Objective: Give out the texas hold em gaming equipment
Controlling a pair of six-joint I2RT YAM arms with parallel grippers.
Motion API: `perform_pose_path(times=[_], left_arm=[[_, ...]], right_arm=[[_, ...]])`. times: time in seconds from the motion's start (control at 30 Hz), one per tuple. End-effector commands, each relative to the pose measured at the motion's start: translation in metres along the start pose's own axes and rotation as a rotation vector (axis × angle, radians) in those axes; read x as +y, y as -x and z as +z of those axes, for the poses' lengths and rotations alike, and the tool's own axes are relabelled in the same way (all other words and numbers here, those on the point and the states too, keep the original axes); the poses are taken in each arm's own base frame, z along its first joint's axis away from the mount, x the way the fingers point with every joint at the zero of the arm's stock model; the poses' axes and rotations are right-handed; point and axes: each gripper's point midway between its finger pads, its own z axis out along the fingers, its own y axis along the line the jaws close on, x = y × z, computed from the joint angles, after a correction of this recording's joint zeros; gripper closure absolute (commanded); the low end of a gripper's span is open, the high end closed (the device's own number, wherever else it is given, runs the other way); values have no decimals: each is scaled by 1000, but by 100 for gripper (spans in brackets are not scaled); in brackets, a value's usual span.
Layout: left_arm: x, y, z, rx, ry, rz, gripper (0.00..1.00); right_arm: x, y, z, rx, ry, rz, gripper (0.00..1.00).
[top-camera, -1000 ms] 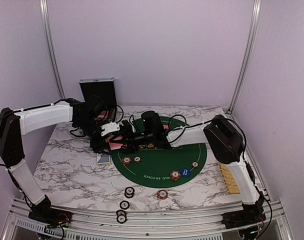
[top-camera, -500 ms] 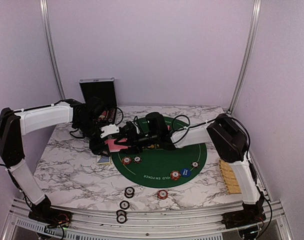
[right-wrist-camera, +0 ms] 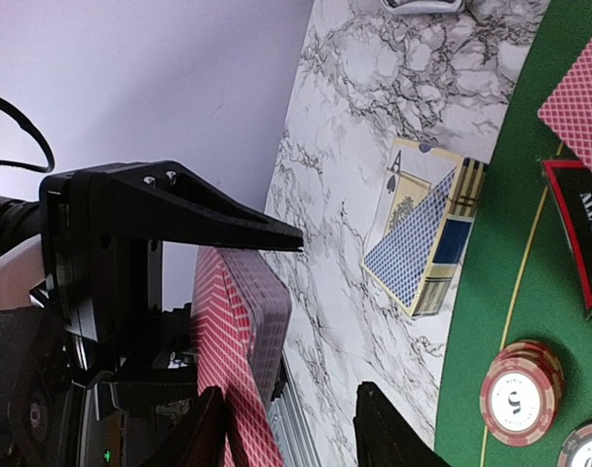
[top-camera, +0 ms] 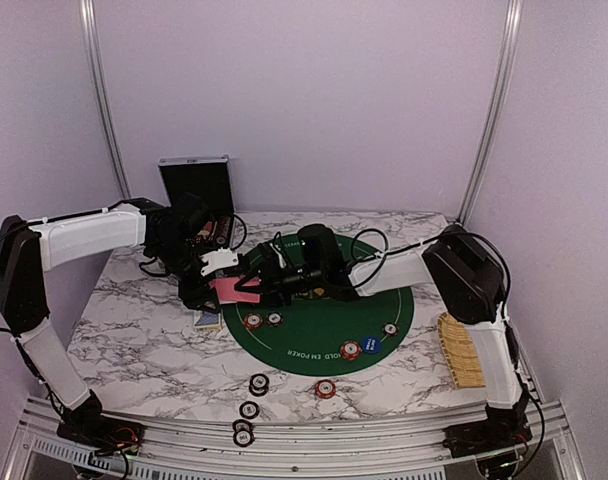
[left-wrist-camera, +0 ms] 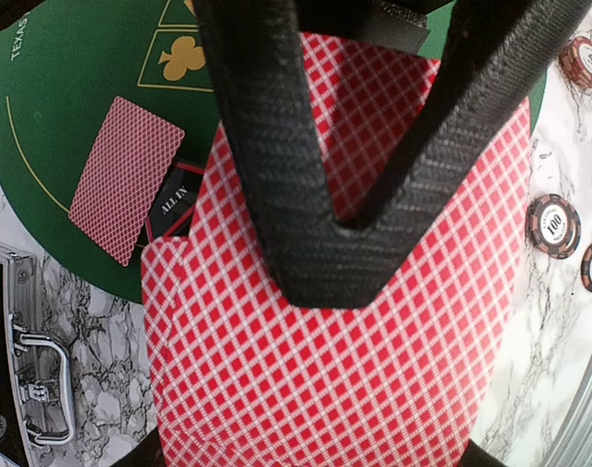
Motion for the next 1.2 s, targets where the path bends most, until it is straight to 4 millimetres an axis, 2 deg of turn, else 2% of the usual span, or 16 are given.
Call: perform_pose_path(times=[0.0,0.67,1.0,1.17], left_arm=[[2,7,-11,-41,34,13,100],[5,4,-12,-48,34,-8,100],[7,0,-11,-45,34,-15,100],[7,-1,-11,-44,32,-19,100]], right_arm=[[19,10,-12,-33,20,-32,58],[22,10,-24,-34,-38,-52,72],[28,8,-32,-19,-34,-65,90],[29,4,-37,-10,-45,-72,92]])
